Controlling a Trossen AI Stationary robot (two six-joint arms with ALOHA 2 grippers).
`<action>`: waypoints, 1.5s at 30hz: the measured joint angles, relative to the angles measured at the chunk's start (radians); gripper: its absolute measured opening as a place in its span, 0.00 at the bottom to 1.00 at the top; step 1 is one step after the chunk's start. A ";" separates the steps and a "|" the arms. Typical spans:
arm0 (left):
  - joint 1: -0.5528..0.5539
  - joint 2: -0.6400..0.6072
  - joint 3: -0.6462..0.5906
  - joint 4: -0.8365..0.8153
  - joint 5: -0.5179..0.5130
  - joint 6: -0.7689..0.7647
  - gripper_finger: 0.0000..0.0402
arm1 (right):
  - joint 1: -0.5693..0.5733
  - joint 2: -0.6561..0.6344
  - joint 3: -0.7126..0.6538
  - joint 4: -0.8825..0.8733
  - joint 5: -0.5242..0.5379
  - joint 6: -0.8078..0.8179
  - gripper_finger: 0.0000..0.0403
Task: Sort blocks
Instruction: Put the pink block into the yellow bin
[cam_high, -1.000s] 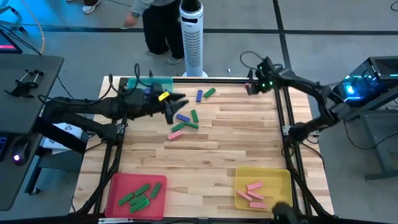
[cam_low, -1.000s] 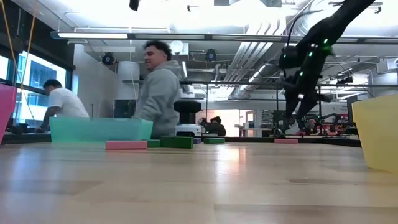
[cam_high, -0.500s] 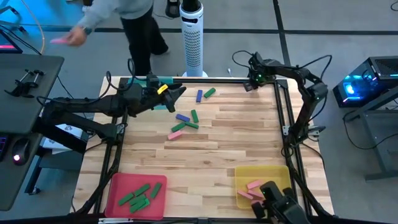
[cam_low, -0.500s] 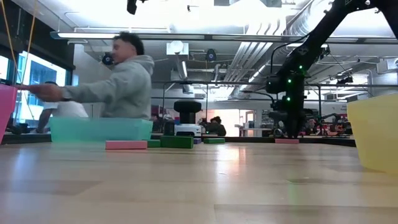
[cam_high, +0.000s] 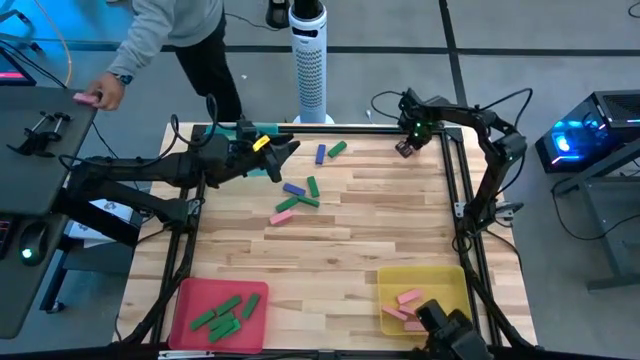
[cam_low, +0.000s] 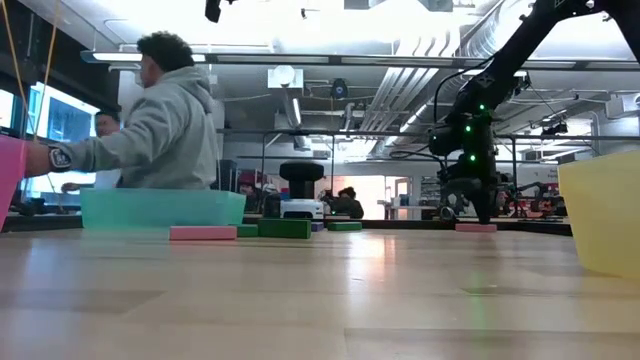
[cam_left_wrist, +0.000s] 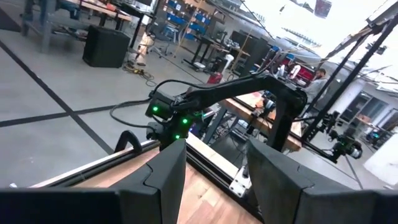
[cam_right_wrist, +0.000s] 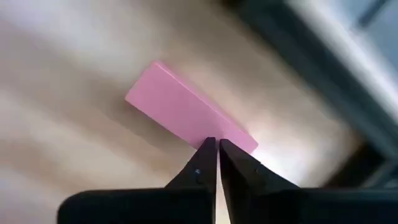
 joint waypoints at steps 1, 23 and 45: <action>0.000 0.000 0.000 0.000 0.002 0.000 0.39 | 0.008 -0.003 0.000 -0.026 -0.038 -0.002 0.02; -0.001 0.000 0.000 -0.002 0.062 0.018 0.39 | 0.461 -0.027 -0.043 -0.089 -0.043 -0.092 0.53; -0.001 0.000 0.000 -0.002 0.204 0.018 0.39 | 0.496 -0.045 -0.218 0.108 -0.076 0.071 0.23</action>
